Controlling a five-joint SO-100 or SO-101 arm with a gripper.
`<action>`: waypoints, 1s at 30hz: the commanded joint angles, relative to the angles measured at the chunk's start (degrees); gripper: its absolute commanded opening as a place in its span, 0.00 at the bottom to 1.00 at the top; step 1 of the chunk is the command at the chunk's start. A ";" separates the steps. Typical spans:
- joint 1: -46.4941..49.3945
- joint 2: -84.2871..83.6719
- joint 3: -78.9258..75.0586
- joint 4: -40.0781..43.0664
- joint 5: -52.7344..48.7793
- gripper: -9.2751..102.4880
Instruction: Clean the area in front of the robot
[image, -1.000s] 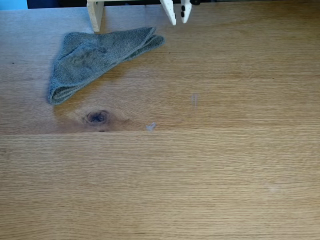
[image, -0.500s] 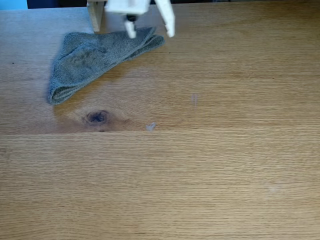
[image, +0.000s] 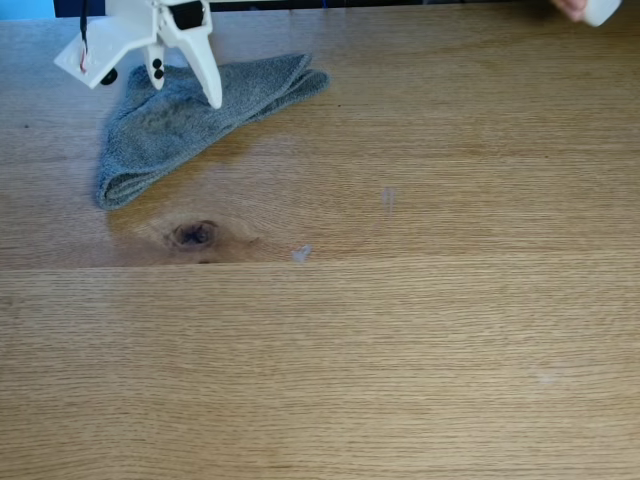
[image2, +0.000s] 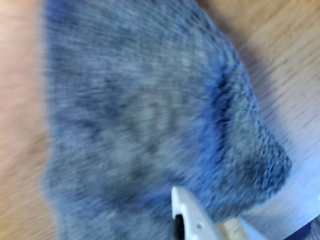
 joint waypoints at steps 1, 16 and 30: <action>3.96 -4.48 -5.89 -5.45 -5.10 0.52; 4.75 -23.38 -5.89 -29.62 -18.72 0.35; 3.60 -25.84 -5.89 -29.18 -19.34 0.08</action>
